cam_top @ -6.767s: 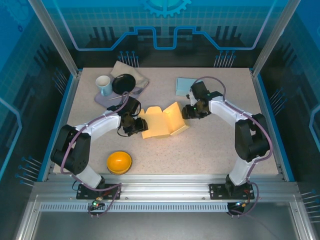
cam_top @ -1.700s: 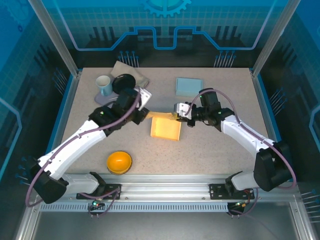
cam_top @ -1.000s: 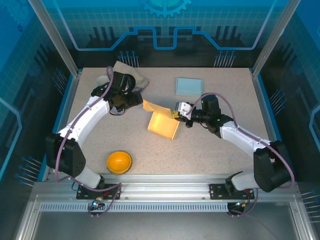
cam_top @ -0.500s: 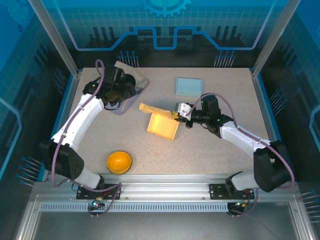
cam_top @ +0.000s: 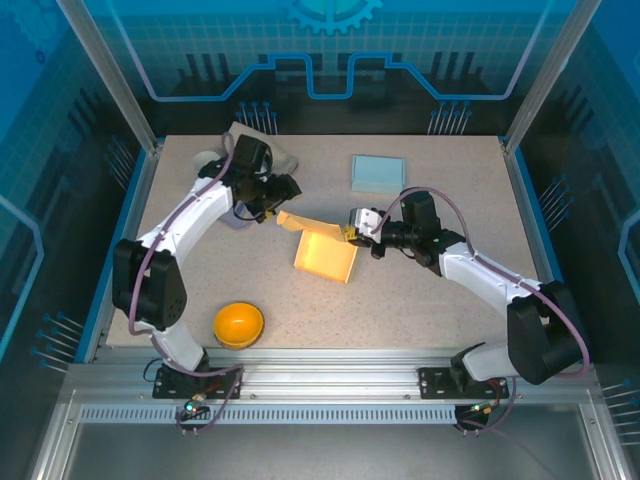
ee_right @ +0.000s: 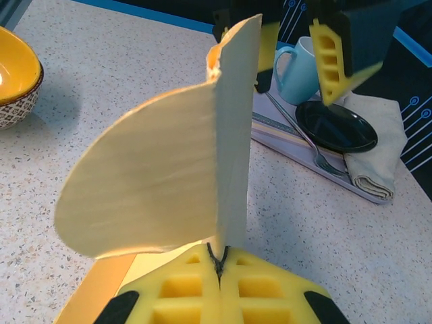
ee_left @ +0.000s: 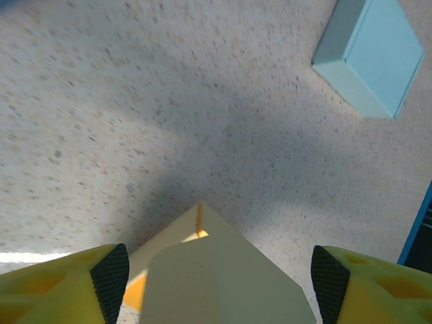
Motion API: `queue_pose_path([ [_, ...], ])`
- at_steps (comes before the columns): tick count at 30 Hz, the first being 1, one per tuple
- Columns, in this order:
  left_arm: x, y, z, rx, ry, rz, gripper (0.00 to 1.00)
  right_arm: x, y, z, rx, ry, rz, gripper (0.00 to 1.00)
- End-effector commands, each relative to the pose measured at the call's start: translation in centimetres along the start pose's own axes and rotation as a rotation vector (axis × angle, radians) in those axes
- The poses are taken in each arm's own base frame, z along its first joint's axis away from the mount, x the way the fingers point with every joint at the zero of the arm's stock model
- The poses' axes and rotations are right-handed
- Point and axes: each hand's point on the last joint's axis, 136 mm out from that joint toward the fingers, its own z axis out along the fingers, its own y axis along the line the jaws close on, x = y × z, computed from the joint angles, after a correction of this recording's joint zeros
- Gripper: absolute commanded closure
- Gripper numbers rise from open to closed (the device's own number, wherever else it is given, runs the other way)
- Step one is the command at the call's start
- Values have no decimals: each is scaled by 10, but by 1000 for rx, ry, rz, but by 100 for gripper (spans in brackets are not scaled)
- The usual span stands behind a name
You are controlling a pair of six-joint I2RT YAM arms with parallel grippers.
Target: Fold the paper box
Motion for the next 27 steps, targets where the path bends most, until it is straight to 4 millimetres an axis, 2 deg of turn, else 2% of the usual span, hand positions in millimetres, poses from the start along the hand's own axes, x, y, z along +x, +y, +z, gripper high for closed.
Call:
queue_pose_path([
  [1, 19, -23, 5, 62, 62, 1, 25, -19, 0, 1, -22, -43, -40, 100],
  [12, 54, -24, 23, 96, 149, -50, 27, -11, 0, 5, -17, -30, -35, 100],
  [21, 64, -33, 21, 150, 124, -98, 38, 9, 18, 20, -56, 55, -64, 100],
  [27, 62, -29, 16, 104, 67, -19, 41, 6, 15, 24, -22, 52, -81, 100],
])
